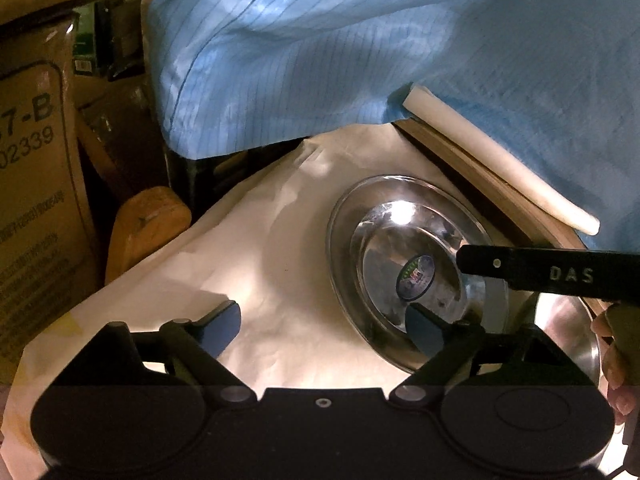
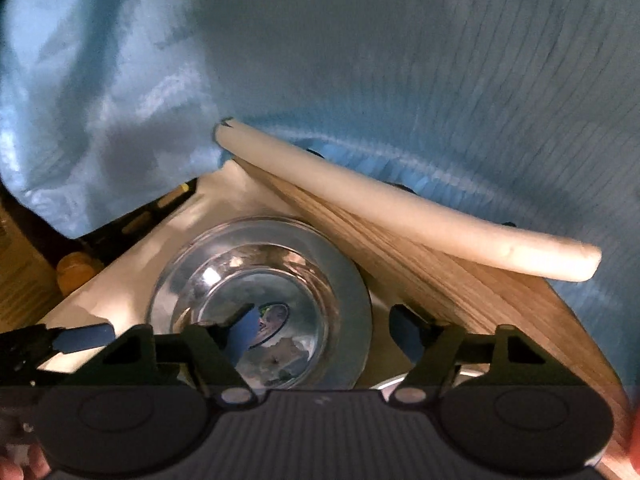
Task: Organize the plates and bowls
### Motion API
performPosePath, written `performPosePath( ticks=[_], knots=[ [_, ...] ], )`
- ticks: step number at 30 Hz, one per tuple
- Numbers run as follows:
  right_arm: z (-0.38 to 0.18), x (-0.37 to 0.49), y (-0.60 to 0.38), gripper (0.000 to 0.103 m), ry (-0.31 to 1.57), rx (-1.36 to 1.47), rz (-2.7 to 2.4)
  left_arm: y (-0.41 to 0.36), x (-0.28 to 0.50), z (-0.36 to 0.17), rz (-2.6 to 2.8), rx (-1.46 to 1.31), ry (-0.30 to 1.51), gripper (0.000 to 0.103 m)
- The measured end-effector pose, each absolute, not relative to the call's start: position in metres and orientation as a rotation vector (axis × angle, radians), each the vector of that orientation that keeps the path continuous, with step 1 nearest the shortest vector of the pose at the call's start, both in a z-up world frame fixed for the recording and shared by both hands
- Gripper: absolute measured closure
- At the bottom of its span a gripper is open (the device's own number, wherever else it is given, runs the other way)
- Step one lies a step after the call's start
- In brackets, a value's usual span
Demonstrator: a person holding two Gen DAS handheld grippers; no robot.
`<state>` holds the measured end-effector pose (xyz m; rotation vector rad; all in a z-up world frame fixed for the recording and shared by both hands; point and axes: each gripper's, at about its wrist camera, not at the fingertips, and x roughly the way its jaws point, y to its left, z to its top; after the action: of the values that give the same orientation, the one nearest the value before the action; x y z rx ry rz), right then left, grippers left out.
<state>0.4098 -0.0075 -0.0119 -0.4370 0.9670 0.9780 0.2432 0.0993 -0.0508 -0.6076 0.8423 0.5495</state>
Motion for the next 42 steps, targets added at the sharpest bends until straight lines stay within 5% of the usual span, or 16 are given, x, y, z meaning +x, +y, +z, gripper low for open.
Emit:
performPosePath(
  ticks=[6,11,18,27,42],
  knots=[
    [-0.017,0.406,0.001,0.040,0.972,-0.471,0.961,0.100,0.243,-0.051,0.534,-0.606,0.832,0.026],
    [-0.020,0.402,0.004,0.045,0.958,-0.505,0.935,0.101,0.245,-0.052,0.498,-0.615,0.820,0.056],
    [-0.027,0.398,0.004,0.062,0.976,-0.510,0.917,0.101,0.246,-0.053,0.459,-0.629,0.814,0.080],
    [-0.021,0.387,-0.003,0.080,0.991,-0.527,0.983,0.107,0.228,-0.052,0.491,-0.609,0.832,0.080],
    [-0.002,0.344,-0.036,0.090,0.959,-0.475,1.070,0.103,0.197,-0.049,0.530,-0.595,0.819,0.080]
  ],
)
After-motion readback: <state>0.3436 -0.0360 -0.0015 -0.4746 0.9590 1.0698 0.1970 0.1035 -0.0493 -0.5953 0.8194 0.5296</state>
